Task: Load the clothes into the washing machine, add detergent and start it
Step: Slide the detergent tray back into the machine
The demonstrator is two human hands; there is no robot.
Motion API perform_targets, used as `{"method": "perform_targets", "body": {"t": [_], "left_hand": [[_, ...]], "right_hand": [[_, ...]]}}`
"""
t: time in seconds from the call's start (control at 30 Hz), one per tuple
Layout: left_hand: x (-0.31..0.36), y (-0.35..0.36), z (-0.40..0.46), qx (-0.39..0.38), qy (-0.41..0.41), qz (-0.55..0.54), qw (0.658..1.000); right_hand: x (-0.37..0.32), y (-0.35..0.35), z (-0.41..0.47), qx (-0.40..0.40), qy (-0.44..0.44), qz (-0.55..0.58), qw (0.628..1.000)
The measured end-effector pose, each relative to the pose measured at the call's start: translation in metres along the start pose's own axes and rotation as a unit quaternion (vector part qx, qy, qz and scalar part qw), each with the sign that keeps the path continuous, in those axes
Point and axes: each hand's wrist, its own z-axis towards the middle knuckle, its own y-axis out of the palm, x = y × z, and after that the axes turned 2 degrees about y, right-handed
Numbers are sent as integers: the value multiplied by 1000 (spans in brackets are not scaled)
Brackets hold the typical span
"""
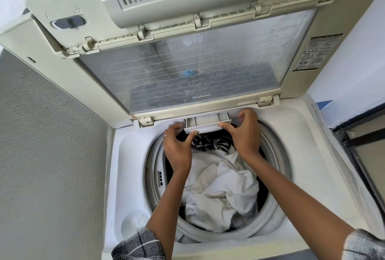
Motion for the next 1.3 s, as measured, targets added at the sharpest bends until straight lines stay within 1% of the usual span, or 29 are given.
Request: {"method": "perform_targets", "body": {"t": [0.07,0.17,0.27,0.4,0.5,0.63,0.87,1.03,1.1,1.17,1.2,1.23,1.3], "left_hand": [[2,0,4,18,13,46,999],[2,2,8,49,14,127,991],[3,6,8,76,6,174,982],[0,9,8,93,6,198,976],[-1,11,9,87,4,191,978],[-2,14,7,83,6,143,986],[5,15,6,77,-22,100,992],[10,15,4,84,-8,116,990],[11,12,3,75,10,145,987],[9,6,3,59,49,202,976],[7,4,3,56,71,233,968],[7,1,3,57,94,257,960],[9,-1,3,63,153,281,945]], "right_hand": [[-3,-1,3,30,-22,-63,997],[-7,1,3,62,-16,-122,991],[-8,5,3,73,-6,-137,988],[-8,8,1,84,-3,-133,988],[-8,9,2,79,-7,-128,989],[-9,11,3,76,3,-107,991],[-13,15,2,89,13,-87,992],[-14,16,3,83,16,-89,992],[-15,13,4,78,13,-106,991],[-15,8,3,75,-9,-138,988],[-14,6,2,76,-36,-166,983],[-13,4,1,83,-79,-204,972],[-11,1,0,99,-169,-284,939]]}}
